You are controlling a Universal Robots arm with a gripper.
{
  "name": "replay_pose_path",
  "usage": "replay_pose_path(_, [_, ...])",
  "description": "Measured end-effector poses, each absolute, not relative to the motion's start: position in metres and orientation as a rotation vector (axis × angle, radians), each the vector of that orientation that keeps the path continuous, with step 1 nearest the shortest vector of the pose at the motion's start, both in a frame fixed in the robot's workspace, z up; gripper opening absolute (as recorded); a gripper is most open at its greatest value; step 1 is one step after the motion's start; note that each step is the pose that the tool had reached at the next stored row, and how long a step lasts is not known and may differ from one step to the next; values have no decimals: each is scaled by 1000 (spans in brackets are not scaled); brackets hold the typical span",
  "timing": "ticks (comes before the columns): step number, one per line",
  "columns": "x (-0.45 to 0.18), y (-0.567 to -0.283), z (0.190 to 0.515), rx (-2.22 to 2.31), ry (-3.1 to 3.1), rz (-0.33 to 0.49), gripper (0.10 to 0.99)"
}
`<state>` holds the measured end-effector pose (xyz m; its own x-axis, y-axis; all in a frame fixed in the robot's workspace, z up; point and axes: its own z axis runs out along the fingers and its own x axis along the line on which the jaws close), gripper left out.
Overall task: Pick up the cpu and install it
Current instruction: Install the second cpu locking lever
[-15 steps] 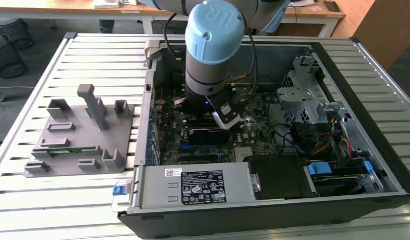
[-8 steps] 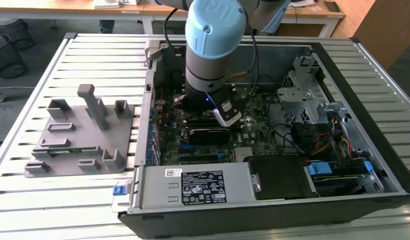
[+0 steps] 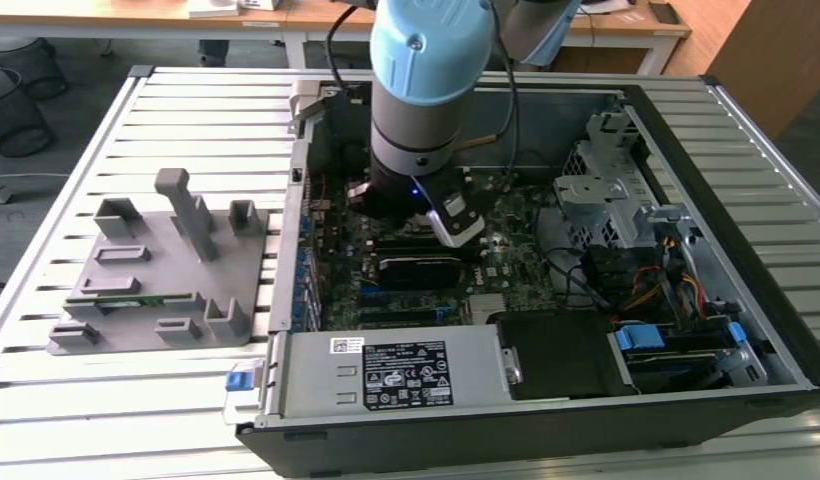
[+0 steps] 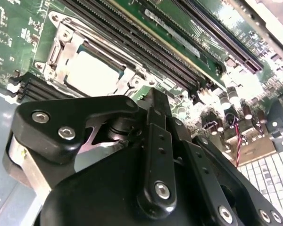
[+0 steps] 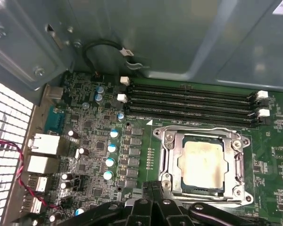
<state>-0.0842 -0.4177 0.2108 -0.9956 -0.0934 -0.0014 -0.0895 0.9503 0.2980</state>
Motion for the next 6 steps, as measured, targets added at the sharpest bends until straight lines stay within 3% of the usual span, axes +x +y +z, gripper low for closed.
replay_pose_path(6, [-84, -418, 221, 145, -3090, -472, 106])
